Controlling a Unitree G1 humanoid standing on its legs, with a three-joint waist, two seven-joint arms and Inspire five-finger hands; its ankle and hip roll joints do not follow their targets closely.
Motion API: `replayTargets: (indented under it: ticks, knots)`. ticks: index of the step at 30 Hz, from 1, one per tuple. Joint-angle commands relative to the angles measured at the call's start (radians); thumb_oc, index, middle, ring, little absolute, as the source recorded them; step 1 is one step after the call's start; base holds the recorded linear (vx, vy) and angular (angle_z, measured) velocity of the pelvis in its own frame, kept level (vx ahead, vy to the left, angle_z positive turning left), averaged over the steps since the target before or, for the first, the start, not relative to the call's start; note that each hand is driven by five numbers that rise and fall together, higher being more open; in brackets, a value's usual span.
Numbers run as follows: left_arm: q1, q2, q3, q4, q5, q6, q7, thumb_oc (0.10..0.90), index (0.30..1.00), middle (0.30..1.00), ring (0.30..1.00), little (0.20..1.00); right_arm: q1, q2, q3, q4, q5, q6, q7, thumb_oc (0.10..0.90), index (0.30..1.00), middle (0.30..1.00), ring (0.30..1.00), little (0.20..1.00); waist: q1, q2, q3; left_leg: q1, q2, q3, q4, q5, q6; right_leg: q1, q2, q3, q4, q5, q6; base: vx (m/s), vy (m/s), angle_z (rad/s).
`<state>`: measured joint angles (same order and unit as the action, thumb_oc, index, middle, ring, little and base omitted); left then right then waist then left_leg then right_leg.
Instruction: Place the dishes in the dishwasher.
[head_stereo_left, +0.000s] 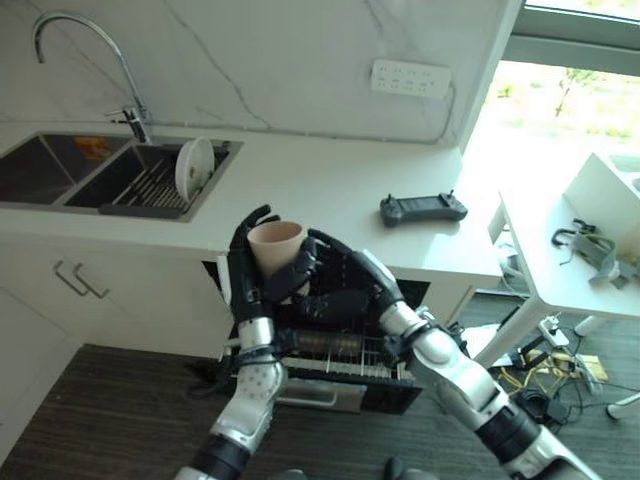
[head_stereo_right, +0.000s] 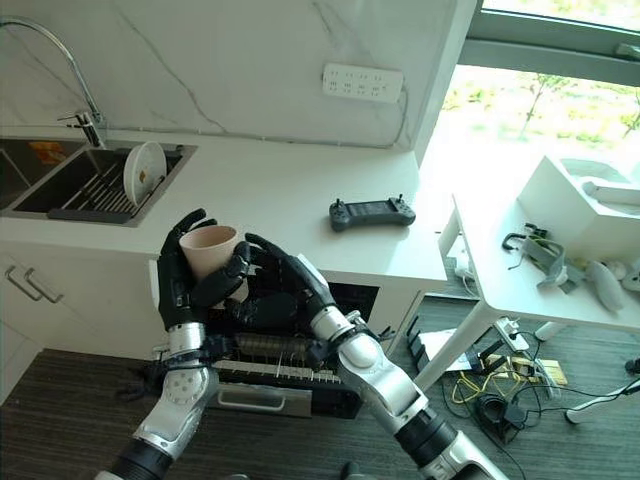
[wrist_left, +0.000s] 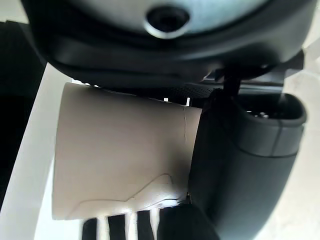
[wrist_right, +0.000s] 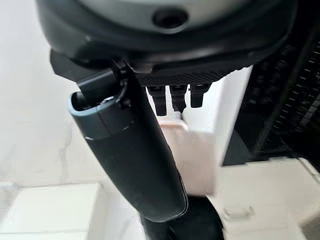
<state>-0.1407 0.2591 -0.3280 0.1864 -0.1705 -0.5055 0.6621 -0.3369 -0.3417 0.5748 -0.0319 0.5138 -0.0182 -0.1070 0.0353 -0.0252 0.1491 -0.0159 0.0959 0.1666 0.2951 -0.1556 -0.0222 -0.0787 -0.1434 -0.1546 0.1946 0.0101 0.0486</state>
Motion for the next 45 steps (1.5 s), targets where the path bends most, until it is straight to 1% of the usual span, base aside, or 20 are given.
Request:
replayTargets:
  ticks: [1,3,4,8,11,21,28,33,40,45]
  knots:
    - [-0.118,0.02,-0.027,-0.07,0.099,-0.106,0.009,0.4,0.3,0.3,0.3,0.3,-0.117,0.037,-0.085,-0.09,0.004,-0.177,-0.025,0.8,0.9,0.9,0.9,0.9,0.02,0.007,-0.03,-0.003,-0.01,-0.043,0.005,-0.145,0.032,0.072,-0.033,-0.046,0.105,-0.271,0.038,0.0,0.0,0.0]
    - [-0.117,0.016,-0.031,-0.065,0.102,-0.11,0.01,0.4,0.3,0.3,0.3,0.3,-0.12,0.04,-0.087,-0.091,0.004,-0.18,-0.028,0.8,0.9,0.9,0.9,0.9,0.02,0.008,-0.029,-0.003,-0.011,-0.043,0.005,-0.146,0.033,0.071,-0.033,-0.046,0.105,-0.27,0.038,0.0,0.0,0.0]
    - [-0.117,0.014,-0.038,-0.071,0.1,-0.107,0.012,0.4,0.3,0.3,0.3,0.3,-0.133,0.051,-0.084,-0.087,-0.006,-0.193,-0.048,0.8,0.9,0.9,0.9,0.9,0.023,0.009,-0.027,-0.003,-0.012,-0.045,0.005,-0.147,0.033,0.071,-0.033,-0.046,0.105,-0.271,0.038,0.0,0.0,0.0]
    - [-0.119,0.01,-0.044,-0.069,0.078,-0.103,0.002,0.4,0.3,0.3,0.3,0.3,-0.155,0.062,-0.075,-0.079,-0.045,-0.191,-0.076,0.8,0.9,0.9,0.9,0.9,0.027,0.011,-0.026,-0.001,-0.013,-0.045,0.005,-0.149,0.034,0.073,-0.033,-0.047,0.105,-0.272,0.037,0.0,0.0,0.0]
    - [-0.121,0.005,-0.051,-0.077,0.063,-0.1,-0.015,0.4,0.3,0.3,0.3,0.3,-0.169,0.07,-0.062,-0.063,-0.059,-0.158,-0.086,0.8,0.9,0.9,0.9,0.9,0.031,0.013,-0.026,-0.002,-0.014,-0.048,0.005,-0.148,0.034,0.073,-0.034,-0.048,0.105,-0.272,0.036,0.0,0.0,0.0]
    - [-0.14,0.003,-0.082,-0.089,0.038,-0.094,-0.056,0.4,0.3,0.3,0.3,0.3,-0.199,0.096,-0.02,0.009,-0.086,-0.122,-0.095,0.8,0.9,0.9,0.9,0.9,0.045,0.012,-0.023,-0.009,-0.014,-0.055,0.005,-0.145,0.032,0.074,-0.039,-0.062,0.105,-0.271,0.035,0.0,0.0,0.0]
    - [-0.155,-0.001,-0.104,-0.083,0.017,-0.09,-0.098,0.4,0.3,0.3,0.3,0.3,-0.221,0.117,0.01,0.065,-0.051,-0.079,-0.065,0.8,0.9,0.9,0.9,0.9,0.054,0.01,-0.021,-0.01,-0.017,-0.062,0.005,-0.142,0.032,0.077,-0.04,-0.066,0.105,-0.27,0.033,0.0,0.0,0.0]
    - [-0.16,-0.003,-0.115,-0.075,-0.003,-0.088,-0.117,0.4,0.3,0.3,0.3,0.3,-0.226,0.131,0.034,0.089,-0.052,-0.065,-0.026,0.8,0.9,0.9,0.9,0.9,0.061,0.007,-0.018,-0.011,-0.022,-0.071,0.005,-0.141,0.033,0.078,-0.04,-0.067,0.105,-0.269,0.033,0.0,-0.007,0.08]
    - [-0.164,-0.008,-0.125,-0.063,0.0,-0.098,-0.14,0.4,0.3,0.3,0.3,0.3,-0.231,0.15,0.082,0.118,-0.012,-0.011,0.042,0.8,0.9,0.9,0.9,0.9,0.072,0.002,-0.014,-0.014,-0.028,-0.081,0.005,-0.139,0.036,0.076,-0.04,-0.068,0.105,-0.267,0.033,0.0,-0.002,0.01]
    - [-0.171,-0.007,-0.133,-0.05,-0.01,-0.109,-0.157,0.4,0.3,0.3,0.3,0.3,-0.218,0.155,0.112,0.128,-0.003,0.002,0.086,0.8,0.9,0.9,0.9,0.9,0.075,-0.001,-0.013,-0.016,-0.028,-0.082,0.005,-0.136,0.036,0.075,-0.041,-0.073,0.105,-0.264,0.034,0.0,0.0,0.0]
